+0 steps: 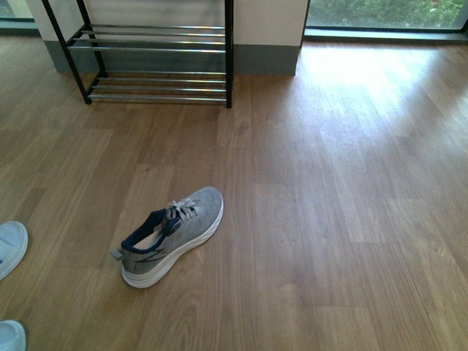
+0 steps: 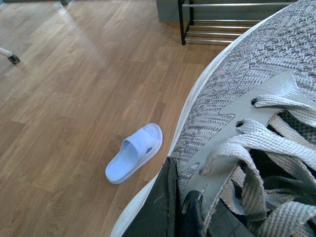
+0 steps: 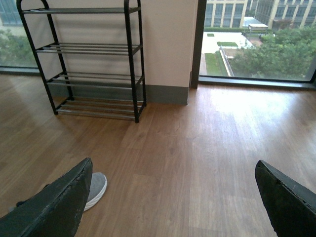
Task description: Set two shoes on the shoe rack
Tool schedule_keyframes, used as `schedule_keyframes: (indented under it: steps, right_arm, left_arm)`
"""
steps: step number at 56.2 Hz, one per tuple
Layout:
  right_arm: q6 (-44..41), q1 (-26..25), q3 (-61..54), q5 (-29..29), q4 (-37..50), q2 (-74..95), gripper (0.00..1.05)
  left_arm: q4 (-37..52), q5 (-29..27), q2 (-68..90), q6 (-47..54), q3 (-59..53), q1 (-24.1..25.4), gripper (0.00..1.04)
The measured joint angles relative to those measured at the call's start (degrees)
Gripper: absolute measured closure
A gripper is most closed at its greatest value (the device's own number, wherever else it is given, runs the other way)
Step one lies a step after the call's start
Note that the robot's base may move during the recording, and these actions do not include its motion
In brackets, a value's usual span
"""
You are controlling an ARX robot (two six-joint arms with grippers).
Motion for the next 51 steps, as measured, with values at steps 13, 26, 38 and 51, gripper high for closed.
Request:
schedule_keyframes:
  steps: [13,26,38,51]
  right_arm:
    - [0.0,0.0,0.0,-0.09,0.0,-0.02,0.09]
    - [0.0,0.0,0.0,-0.07,0.0,0.0,0.09]
    - [0.0,0.0,0.0,-0.07,0.0,-0.02,0.09]
    - [0.0,0.0,0.0,0.07,0.0,0.0,0.09]
  left_arm:
    - [0.0,-0.15,0.0,0.0,0.0,0.0,1.03]
    - [-0.02,-0.17,0.0,0.0,0.0,0.0,1.03]
    - [-0.02,-0.17,0.0,0.0,0.0,0.0,1.03]
    - [0.0,0.04,0.09,0.0,-0.02,0.0,1.03]
